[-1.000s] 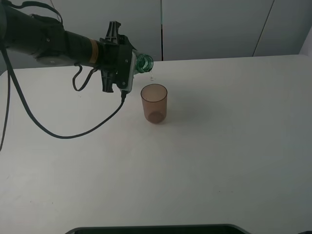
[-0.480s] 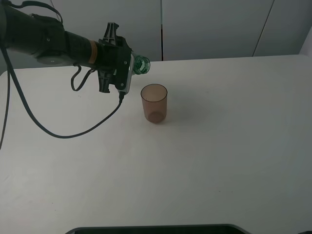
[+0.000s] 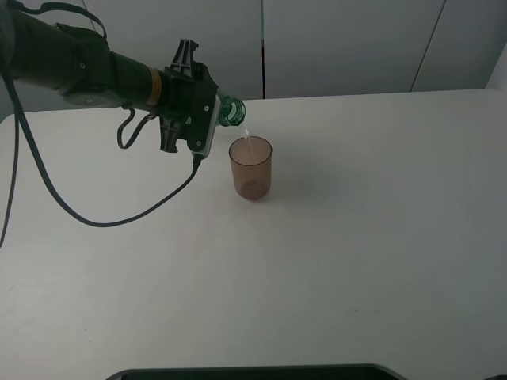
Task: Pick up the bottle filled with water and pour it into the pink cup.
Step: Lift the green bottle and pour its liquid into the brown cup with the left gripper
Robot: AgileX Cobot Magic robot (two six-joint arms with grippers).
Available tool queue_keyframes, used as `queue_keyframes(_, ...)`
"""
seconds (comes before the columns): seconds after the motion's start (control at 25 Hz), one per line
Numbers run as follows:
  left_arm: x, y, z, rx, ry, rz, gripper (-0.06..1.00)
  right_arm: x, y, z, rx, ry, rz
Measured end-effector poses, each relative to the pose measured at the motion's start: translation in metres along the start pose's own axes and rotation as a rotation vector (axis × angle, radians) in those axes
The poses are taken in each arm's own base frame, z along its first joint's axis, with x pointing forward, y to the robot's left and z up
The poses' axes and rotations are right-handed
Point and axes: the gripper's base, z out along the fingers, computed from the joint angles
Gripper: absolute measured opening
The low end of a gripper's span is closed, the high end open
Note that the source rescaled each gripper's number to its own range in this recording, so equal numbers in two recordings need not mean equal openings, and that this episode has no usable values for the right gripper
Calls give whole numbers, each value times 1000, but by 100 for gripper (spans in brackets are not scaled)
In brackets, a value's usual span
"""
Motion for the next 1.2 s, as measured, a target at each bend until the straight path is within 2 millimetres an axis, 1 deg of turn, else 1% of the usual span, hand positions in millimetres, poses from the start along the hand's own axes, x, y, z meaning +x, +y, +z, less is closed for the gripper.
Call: queue_keyframes(1.2,3,-1,0,15,30,69,0,0,0,0,0,0,0)
